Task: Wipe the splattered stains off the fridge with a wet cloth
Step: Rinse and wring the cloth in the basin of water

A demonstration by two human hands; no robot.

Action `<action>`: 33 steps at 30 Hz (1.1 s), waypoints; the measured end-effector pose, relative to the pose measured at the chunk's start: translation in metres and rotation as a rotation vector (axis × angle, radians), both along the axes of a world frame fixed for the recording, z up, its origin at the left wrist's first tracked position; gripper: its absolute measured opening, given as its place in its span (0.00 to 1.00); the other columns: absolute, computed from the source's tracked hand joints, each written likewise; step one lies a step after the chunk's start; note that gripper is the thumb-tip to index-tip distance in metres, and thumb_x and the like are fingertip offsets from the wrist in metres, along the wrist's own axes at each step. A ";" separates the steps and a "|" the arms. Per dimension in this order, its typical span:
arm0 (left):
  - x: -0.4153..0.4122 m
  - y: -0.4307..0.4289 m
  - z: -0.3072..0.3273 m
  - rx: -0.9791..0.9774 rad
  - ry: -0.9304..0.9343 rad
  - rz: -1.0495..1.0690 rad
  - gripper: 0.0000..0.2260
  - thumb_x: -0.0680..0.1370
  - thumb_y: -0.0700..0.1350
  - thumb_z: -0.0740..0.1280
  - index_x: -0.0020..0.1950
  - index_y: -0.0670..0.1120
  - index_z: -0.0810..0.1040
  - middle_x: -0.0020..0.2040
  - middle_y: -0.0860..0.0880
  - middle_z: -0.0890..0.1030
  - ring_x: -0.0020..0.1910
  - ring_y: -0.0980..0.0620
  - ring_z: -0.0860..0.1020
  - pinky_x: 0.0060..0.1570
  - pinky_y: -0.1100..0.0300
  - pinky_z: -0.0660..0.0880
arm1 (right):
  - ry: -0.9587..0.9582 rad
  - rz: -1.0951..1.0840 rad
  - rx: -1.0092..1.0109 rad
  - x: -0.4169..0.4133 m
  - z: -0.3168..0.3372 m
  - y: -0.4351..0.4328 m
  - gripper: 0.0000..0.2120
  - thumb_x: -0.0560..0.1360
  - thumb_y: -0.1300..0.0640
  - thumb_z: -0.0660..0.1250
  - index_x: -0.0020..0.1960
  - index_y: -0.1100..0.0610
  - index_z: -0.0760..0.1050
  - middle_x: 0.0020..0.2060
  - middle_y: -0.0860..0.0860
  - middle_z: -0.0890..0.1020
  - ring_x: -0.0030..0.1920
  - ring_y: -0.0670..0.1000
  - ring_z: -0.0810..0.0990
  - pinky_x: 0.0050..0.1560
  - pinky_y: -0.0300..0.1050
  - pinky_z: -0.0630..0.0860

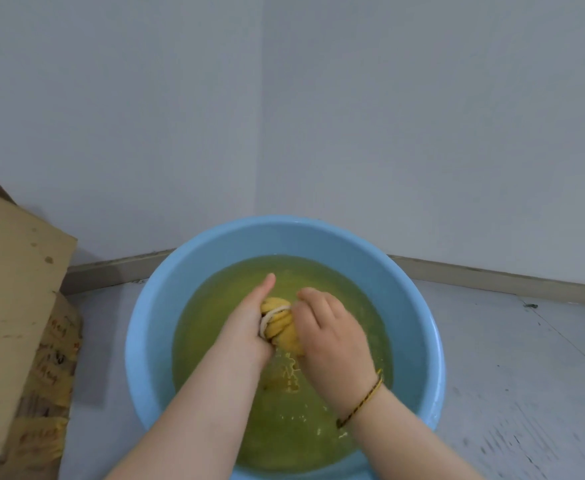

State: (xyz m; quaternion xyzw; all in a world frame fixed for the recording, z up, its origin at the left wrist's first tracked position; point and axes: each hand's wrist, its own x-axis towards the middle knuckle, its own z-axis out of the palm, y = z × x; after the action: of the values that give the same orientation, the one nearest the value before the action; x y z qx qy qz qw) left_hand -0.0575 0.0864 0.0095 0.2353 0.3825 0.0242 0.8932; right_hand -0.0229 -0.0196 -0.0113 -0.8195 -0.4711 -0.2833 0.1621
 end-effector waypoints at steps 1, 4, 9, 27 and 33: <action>0.000 0.000 0.001 0.000 -0.029 0.006 0.13 0.74 0.49 0.68 0.42 0.38 0.76 0.28 0.42 0.80 0.32 0.47 0.79 0.36 0.52 0.75 | 0.080 0.006 0.028 -0.004 -0.001 0.001 0.15 0.59 0.65 0.64 0.44 0.57 0.66 0.38 0.53 0.82 0.33 0.52 0.79 0.27 0.36 0.74; 0.005 0.000 0.003 0.044 -0.161 0.100 0.07 0.76 0.43 0.65 0.40 0.42 0.76 0.26 0.49 0.81 0.37 0.53 0.78 0.33 0.58 0.77 | 0.519 -0.142 0.081 -0.014 0.012 0.004 0.19 0.59 0.67 0.73 0.44 0.54 0.70 0.37 0.48 0.79 0.32 0.49 0.78 0.24 0.34 0.62; 0.009 0.006 0.006 0.156 -0.308 0.152 0.06 0.70 0.48 0.66 0.37 0.46 0.73 0.19 0.53 0.70 0.21 0.58 0.71 0.22 0.69 0.70 | 1.217 -0.091 0.056 -0.010 0.007 0.013 0.13 0.71 0.61 0.66 0.33 0.51 0.65 0.29 0.45 0.72 0.29 0.43 0.70 0.29 0.34 0.69; -0.014 0.002 0.005 0.300 -0.287 -1.005 0.21 0.71 0.35 0.65 0.62 0.47 0.69 0.53 0.45 0.75 0.45 0.49 0.80 0.39 0.51 0.81 | -0.134 0.147 -0.357 0.041 0.033 -0.017 0.05 0.61 0.60 0.60 0.28 0.54 0.71 0.23 0.48 0.71 0.22 0.49 0.71 0.21 0.34 0.59; 0.007 -0.008 0.004 1.288 0.084 -1.389 0.06 0.70 0.37 0.69 0.41 0.44 0.73 0.35 0.47 0.74 0.29 0.53 0.74 0.28 0.62 0.72 | -0.182 0.110 -0.406 0.036 0.016 -0.019 0.10 0.62 0.63 0.58 0.37 0.54 0.75 0.30 0.49 0.80 0.22 0.50 0.72 0.21 0.34 0.65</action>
State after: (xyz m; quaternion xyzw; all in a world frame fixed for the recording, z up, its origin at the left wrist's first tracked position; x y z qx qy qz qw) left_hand -0.0501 0.0789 0.0137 0.8585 0.1020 -0.3147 0.3917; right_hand 0.0129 -0.0388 0.0043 -0.7795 -0.5751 -0.2462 -0.0340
